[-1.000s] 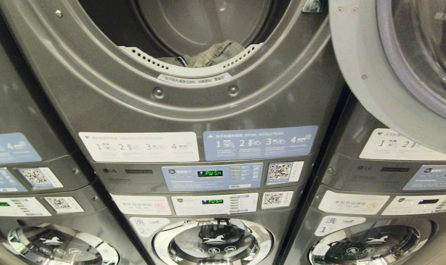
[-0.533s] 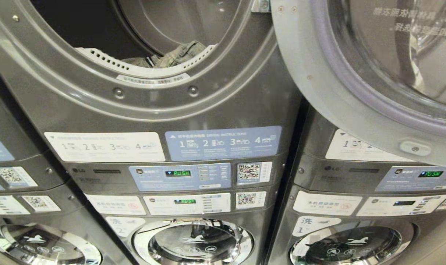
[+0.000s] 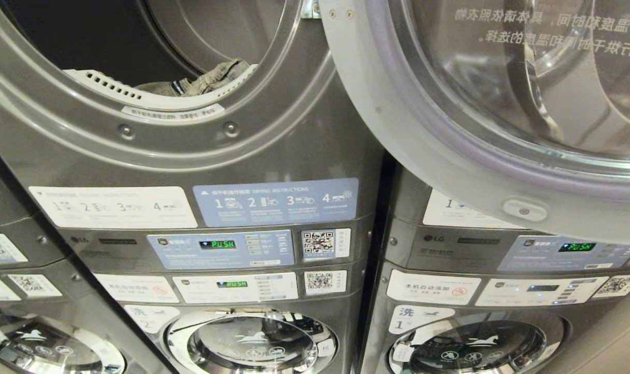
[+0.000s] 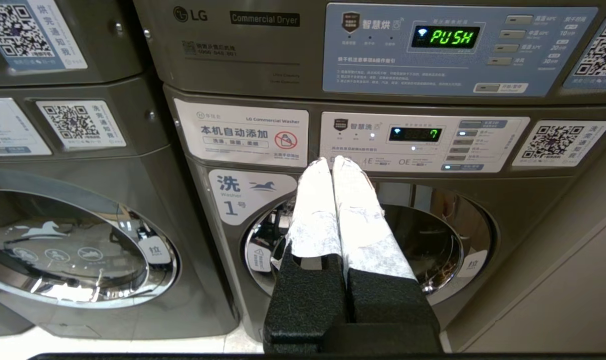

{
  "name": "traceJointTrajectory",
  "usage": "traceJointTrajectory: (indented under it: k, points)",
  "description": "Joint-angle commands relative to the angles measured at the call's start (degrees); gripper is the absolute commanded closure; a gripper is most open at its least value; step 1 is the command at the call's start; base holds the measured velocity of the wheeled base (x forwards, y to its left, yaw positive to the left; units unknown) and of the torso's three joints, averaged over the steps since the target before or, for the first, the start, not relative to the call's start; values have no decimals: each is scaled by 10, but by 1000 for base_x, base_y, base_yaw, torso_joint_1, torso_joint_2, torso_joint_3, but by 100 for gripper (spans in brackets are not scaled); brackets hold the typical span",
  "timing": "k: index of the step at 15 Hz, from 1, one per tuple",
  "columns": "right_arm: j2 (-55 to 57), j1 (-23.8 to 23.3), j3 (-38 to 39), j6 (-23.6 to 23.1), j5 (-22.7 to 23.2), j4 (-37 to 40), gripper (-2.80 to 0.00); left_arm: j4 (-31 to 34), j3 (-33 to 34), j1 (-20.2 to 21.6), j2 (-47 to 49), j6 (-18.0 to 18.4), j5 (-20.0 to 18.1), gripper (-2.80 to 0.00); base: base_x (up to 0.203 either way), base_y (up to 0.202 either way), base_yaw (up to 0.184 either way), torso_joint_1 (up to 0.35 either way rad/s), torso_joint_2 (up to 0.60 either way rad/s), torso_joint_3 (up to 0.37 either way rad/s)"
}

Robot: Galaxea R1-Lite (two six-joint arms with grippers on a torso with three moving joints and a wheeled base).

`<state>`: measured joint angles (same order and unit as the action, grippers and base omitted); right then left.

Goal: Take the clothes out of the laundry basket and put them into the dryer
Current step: Close the dryer

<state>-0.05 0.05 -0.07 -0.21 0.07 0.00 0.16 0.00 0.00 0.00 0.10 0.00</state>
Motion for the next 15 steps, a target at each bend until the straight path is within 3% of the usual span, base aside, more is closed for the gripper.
traceJointTrajectory:
  k: [1,7,12,15]
  points:
    - [0,0,1,0,0,0,0,0,1,0,-1,0,1,0,0,0,0,0,0,0]
    - [0,0,0,-1,0,0,0,0,1,0,-1,0,1,0,0,0,0,0,1,14]
    - [0,0,-9,-3,-6,-21,0,0,1,0,-1,-1,1,0,0,0,0,1,2,175]
    - [22,0,-91,-6,-72,-30,0,0,1,0,-1,0,1,0,0,0,0,1,2,149]
